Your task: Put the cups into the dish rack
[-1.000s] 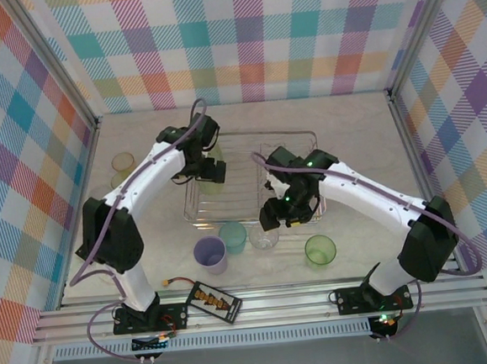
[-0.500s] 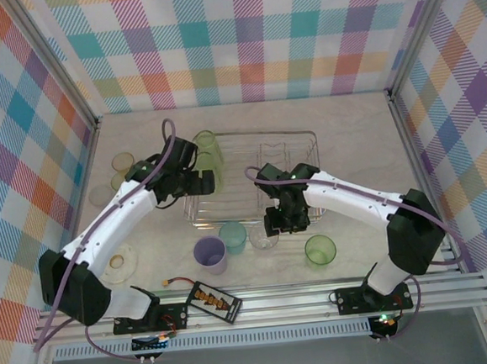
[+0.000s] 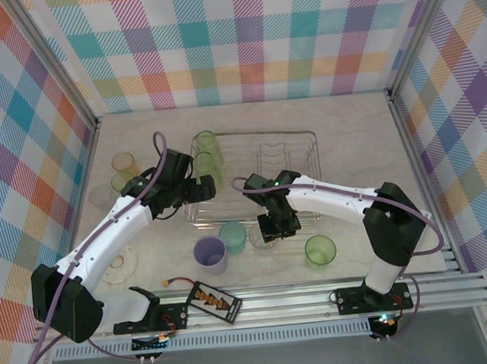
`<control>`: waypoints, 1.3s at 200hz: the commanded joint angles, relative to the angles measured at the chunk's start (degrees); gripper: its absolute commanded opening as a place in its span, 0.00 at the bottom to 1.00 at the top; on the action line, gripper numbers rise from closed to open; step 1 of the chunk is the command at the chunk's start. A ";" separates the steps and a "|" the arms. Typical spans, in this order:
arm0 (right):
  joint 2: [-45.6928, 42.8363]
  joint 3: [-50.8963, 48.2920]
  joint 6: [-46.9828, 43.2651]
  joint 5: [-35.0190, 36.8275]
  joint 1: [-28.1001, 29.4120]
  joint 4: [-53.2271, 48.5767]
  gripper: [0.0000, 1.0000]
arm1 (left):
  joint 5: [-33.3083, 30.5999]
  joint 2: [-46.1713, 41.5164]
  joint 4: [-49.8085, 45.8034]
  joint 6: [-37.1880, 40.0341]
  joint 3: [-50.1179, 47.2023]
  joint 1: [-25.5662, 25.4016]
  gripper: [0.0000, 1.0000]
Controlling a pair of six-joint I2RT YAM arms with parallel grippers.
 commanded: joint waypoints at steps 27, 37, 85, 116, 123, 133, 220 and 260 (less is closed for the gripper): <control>1.08 2.49 0.68 1.82 0.35 -2.75 0.21 | -0.46 -1.75 2.54 -2.97 -1.76 -0.60 1.00; 0.97 2.48 0.62 1.82 0.31 -3.45 0.19 | -0.60 -2.34 3.07 -3.51 -2.26 -0.60 1.00; -0.78 2.19 -0.13 1.67 0.35 -5.71 0.04 | -1.87 -4.69 4.52 -4.96 -3.77 -0.52 1.00; -4.04 2.90 -3.35 -1.99 0.35 -9.58 0.00 | -1.66 -7.36 6.11 -4.46 -4.36 -0.51 1.00; -5.55 2.90 -4.30 -3.16 0.31 -10.19 0.00 | -1.15 -8.23 6.74 -4.05 -4.55 -0.51 1.00; -8.23 2.82 -5.75 -5.05 0.18 -10.81 0.00 | -0.10 -9.47 7.83 -3.54 -4.84 -0.43 1.00; -32.96 -2.15 -18.38 -41.92 -26.28 -0.79 0.00 | 30.77 -16.88 33.00 -0.44 -8.68 -0.42 1.00; -28.57 3.71 -19.61 -55.90 -30.15 9.56 0.00 | 46.78 -13.69 38.33 0.07 -6.06 -0.77 1.00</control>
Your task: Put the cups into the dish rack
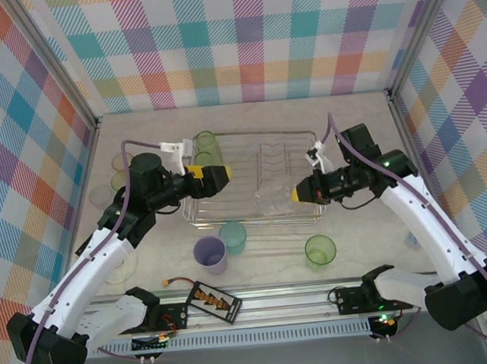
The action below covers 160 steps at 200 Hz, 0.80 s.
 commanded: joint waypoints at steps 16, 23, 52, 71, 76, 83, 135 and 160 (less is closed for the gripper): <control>5.08 4.92 -1.81 -16.64 -0.23 11.52 0.00 | 18.32 1.94 12.27 0.24 1.72 -1.03 1.00; 6.08 5.06 -1.15 -18.01 -0.23 12.76 0.00 | 19.33 2.05 13.56 -0.02 1.75 -1.13 1.00; 7.14 3.33 3.16 -21.93 -0.25 21.06 0.00 | 21.29 3.23 12.99 1.15 3.30 -1.47 1.00; 7.80 1.98 5.60 -22.94 -0.15 25.33 0.00 | 22.31 4.41 13.30 1.34 3.78 -1.86 1.00; 8.17 1.82 5.98 -23.08 -0.14 25.97 0.00 | 22.54 4.68 13.52 1.33 3.86 -2.07 1.00; 8.55 1.75 6.28 -23.42 -0.05 26.64 0.00 | 22.82 5.11 13.80 1.47 4.08 -2.46 1.00; 10.98 2.41 8.04 -24.61 0.29 30.05 0.00 | 22.73 6.39 14.28 2.57 4.69 -4.02 0.96; 12.06 2.14 9.53 -24.93 0.39 32.28 0.00 | 23.74 6.51 14.68 2.48 5.08 -4.27 0.93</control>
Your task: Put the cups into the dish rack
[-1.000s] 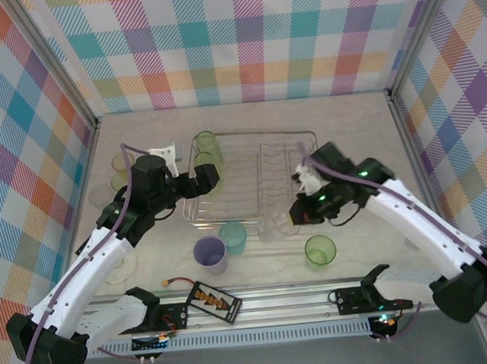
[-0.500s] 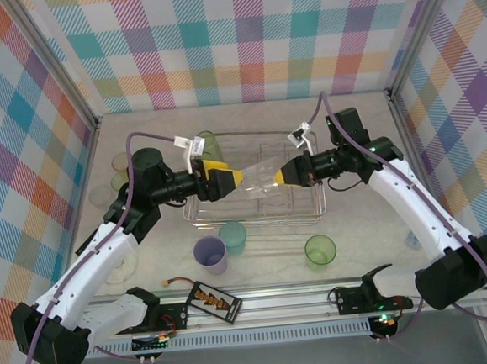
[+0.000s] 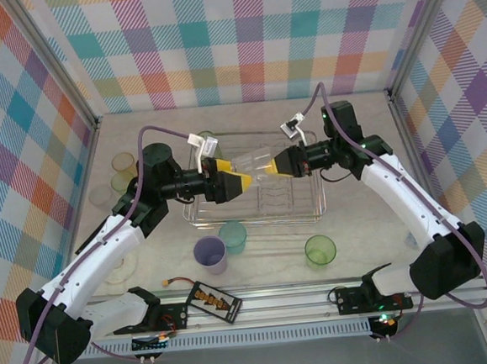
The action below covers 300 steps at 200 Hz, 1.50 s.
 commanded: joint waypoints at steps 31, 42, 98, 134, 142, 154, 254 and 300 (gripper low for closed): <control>1.50 -0.10 3.16 -3.48 0.37 6.80 0.00 | 3.45 -0.27 2.25 1.81 2.79 -0.95 0.87; 1.82 0.23 3.47 -3.35 0.45 7.09 0.00 | 3.47 -0.33 1.34 2.47 3.08 -1.12 0.84; 2.42 1.00 2.47 -3.47 0.73 6.43 0.34 | 0.69 -0.28 -3.73 5.31 4.80 -1.21 0.54; 3.67 2.26 -0.69 -1.76 0.76 1.05 0.51 | -1.84 -1.75 -5.34 6.63 4.72 -1.21 0.41; 3.72 2.70 -1.66 -1.09 0.76 -0.75 0.55 | -2.65 -2.22 -5.41 6.71 4.50 -1.26 0.39; 3.63 2.80 -2.27 -0.63 0.76 -1.88 0.59 | -3.65 -2.95 -5.42 6.95 3.99 -1.21 0.37; -2.59 -0.24 -3.86 3.25 -3.57 -7.17 0.65 | -13.31 -8.37 -15.04 12.97 3.07 -1.21 0.32; -6.04 -0.62 -6.35 18.08 -11.88 -19.11 0.65 | -35.11 -0.35 -47.16 18.98 17.74 -1.21 0.29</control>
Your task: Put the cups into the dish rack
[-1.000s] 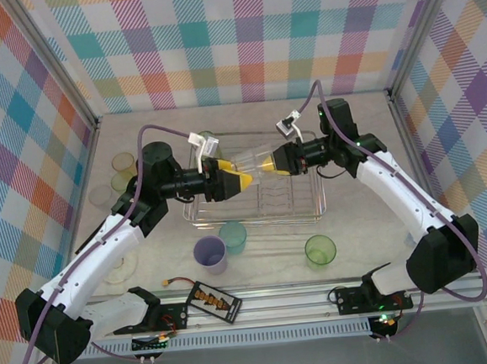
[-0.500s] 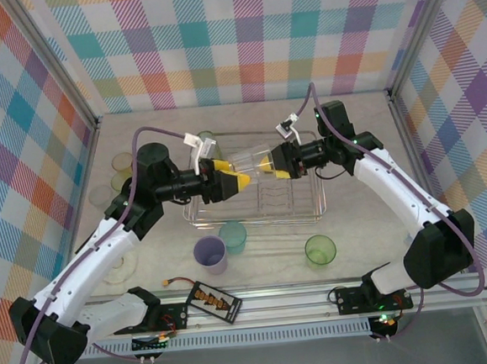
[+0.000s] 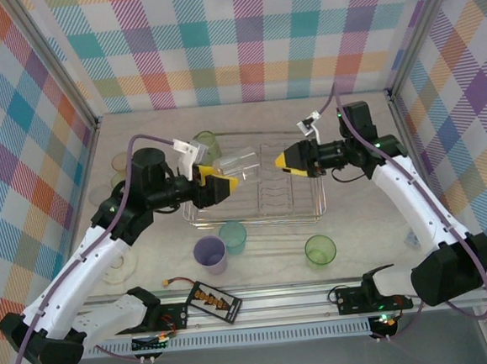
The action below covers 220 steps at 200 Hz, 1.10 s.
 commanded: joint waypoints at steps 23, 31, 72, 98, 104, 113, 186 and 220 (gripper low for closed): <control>-2.04 -0.38 -3.04 22.69 -7.78 -16.08 0.62 | -16.03 8.32 -27.55 5.46 14.05 -0.38 0.28; -2.08 -0.78 -3.50 24.50 -8.17 -16.92 0.62 | -16.82 8.82 -28.34 4.84 14.34 -0.38 0.28; -2.13 -3.72 -2.90 26.20 -8.35 -16.83 0.59 | -23.39 13.51 -33.32 -0.42 17.59 -0.38 0.22; -2.16 -4.24 -3.10 26.70 -8.33 -16.94 0.59 | -26.33 17.25 -35.64 -3.58 18.59 -0.38 0.20; -2.26 -4.37 -3.24 26.70 -8.35 -16.92 0.58 | -26.76 18.10 -36.01 -4.10 18.71 -0.38 0.19; -2.21 -4.32 -3.52 26.70 -8.35 -17.00 0.59 | -27.22 19.34 -36.49 -4.81 18.87 -0.38 0.19; -0.42 -4.05 -5.84 26.28 -8.36 -17.56 0.60 | -27.91 29.10 -39.67 -7.90 20.84 -0.38 0.18; -0.02 -4.26 -6.49 25.40 -8.33 -17.62 0.60 | -29.29 34.11 -40.93 -8.09 22.44 -0.38 0.16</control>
